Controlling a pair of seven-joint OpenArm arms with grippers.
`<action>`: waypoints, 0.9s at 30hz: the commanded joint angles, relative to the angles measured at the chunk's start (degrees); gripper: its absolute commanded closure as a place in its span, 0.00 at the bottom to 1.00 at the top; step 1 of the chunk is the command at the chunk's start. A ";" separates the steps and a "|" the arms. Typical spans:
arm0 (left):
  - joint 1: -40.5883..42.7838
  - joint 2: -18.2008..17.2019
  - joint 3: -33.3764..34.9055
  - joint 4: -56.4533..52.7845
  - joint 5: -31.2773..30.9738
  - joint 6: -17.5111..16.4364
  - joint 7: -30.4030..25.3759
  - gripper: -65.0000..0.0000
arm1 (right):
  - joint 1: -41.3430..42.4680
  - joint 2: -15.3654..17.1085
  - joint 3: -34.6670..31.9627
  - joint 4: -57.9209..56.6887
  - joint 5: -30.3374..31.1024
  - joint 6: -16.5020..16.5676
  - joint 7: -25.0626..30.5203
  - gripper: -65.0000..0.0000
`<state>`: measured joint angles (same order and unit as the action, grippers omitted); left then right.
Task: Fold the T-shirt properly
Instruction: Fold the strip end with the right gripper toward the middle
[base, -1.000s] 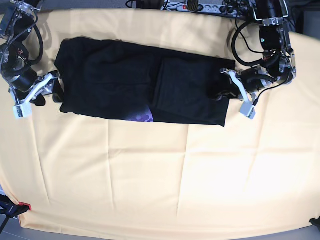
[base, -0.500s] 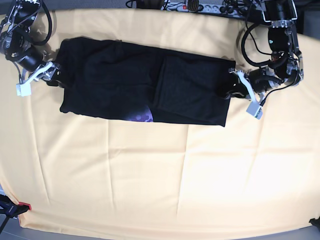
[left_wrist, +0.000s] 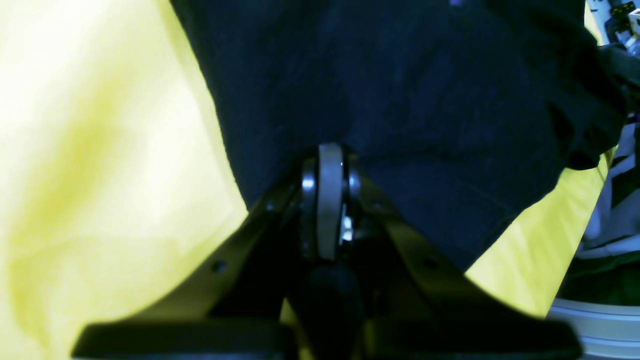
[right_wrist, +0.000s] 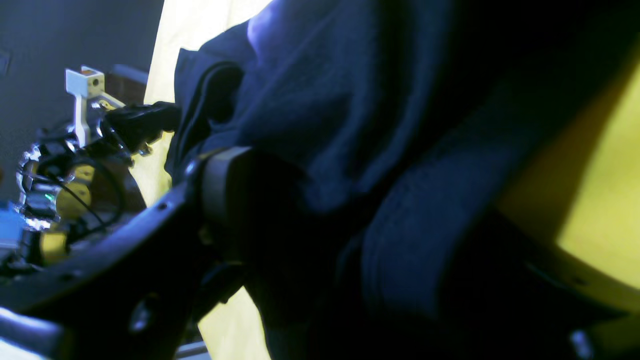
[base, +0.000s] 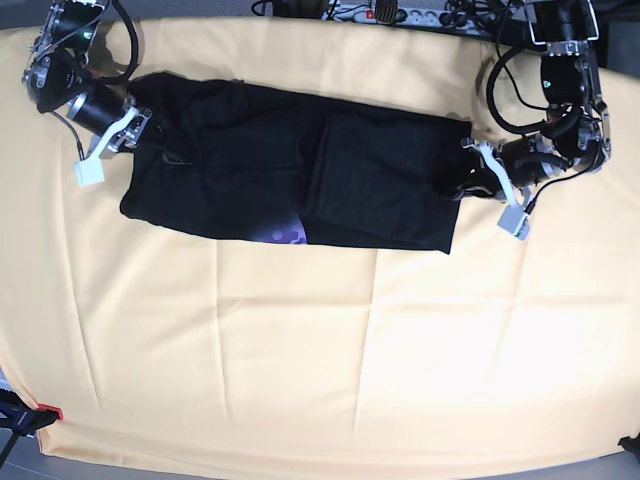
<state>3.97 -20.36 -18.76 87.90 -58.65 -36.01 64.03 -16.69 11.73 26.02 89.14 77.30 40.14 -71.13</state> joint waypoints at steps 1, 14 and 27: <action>-0.81 -0.90 -0.39 0.70 -1.92 0.02 -1.05 1.00 | 0.72 0.20 -0.57 0.52 0.20 -0.14 -0.50 0.53; -1.01 -0.92 -0.66 0.72 -8.33 0.04 -0.96 1.00 | 7.56 2.27 -0.42 8.85 -2.84 -0.14 -5.05 1.00; -0.94 -0.92 -12.15 0.74 -9.38 0.07 -0.11 1.00 | 7.98 16.22 -0.42 18.27 -30.10 -6.38 1.68 1.00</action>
<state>3.81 -20.36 -30.55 87.90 -66.48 -35.79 64.55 -9.56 26.89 25.21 106.10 46.13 33.21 -71.02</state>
